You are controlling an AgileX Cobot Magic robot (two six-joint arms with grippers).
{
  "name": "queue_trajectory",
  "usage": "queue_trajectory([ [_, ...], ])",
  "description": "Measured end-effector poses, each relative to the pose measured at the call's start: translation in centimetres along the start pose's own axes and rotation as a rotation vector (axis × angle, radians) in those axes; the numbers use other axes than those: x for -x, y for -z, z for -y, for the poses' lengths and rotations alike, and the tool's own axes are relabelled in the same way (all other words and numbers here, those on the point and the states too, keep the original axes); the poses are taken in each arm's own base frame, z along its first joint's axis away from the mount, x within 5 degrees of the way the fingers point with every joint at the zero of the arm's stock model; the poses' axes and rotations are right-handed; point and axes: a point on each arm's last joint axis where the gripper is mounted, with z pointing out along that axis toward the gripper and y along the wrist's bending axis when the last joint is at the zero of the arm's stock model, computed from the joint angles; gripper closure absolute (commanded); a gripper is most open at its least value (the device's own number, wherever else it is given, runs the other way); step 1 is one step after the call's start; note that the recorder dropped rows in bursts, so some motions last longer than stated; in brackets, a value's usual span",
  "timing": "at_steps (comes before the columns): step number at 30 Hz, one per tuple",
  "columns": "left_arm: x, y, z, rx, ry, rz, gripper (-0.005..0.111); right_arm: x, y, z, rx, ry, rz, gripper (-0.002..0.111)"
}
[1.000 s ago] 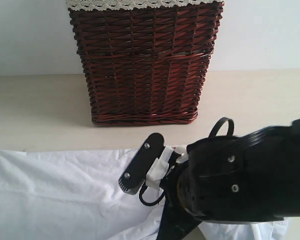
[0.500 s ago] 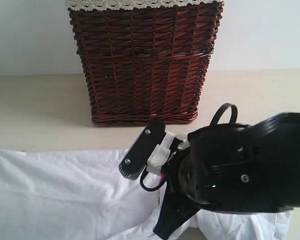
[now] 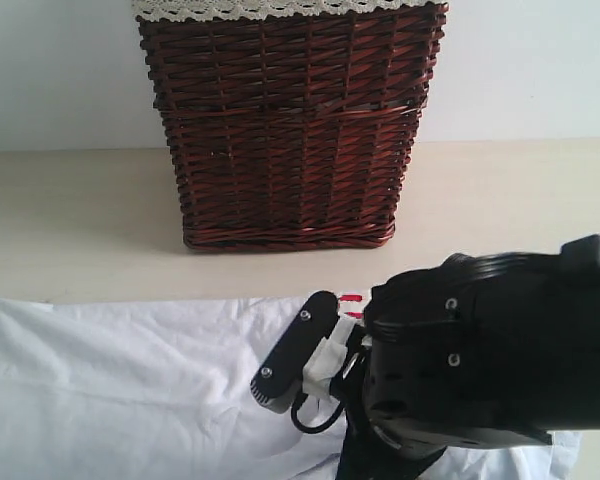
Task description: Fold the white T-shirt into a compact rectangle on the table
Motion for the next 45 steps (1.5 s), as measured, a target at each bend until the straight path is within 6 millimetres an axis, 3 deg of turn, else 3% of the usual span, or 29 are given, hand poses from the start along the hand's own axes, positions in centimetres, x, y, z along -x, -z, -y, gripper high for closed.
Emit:
queue_trajectory([
  [5, 0.0, 0.0, 0.0, 0.0, 0.0, 0.0, 0.107, -1.7, 4.7, 1.8, 0.008, -0.083, 0.022, 0.108],
  [8, 0.0, 0.0, 0.0, 0.0, 0.0, 0.0, 0.107, -3.8, 6.4, 2.3, 0.05, -0.131, 0.047, 0.099],
  [11, 0.0, 0.0, 0.0, 0.0, 0.0, 0.0, 0.107, -5.7, 6.4, 2.4, 0.058, -0.174, 0.028, 0.086],
  [16, 0.0, 0.0, 0.0, 0.0, 0.0, 0.0, 0.107, -8.7, 4.5, 1.5, 0.105, -0.239, -0.103, 0.064],
  [20, 0.0, 0.0, 0.0, 0.0, 0.0, 0.0, 0.107, -9.9, 3.6, 0.3, 0.203, -0.289, -0.138, 0.054],
  [28, 0.0, 0.0, 0.0, 0.0, 0.0, 0.0, 0.107, -8.7, 2.6, -0.3, 0.246, -0.317, -0.058, 0.054],
  [33, 0.0, 0.0, 0.0, 0.0, 0.0, 0.0, 0.107, -8.9, -0.6, -0.9, 0.143, -0.275, -0.219, 0.054],
  [37, 0.0, 0.0, 0.0, 0.0, 0.0, 0.0, 0.107, -8.7, -2.2, -0.8, 0.075, -0.224, -0.236, 0.054],
  [43, 0.0, 0.0, 0.0, 0.0, 0.0, 0.0, 0.107, -8.9, -2.3, -0.1, -0.017, -0.182, -0.261, 0.07],
  [45, 0.0, 0.0, 0.0, 0.0, 0.0, 0.0, 0.107, -8.9, -2.3, 0.1, -0.032, -0.186, -0.256, 0.088],
])
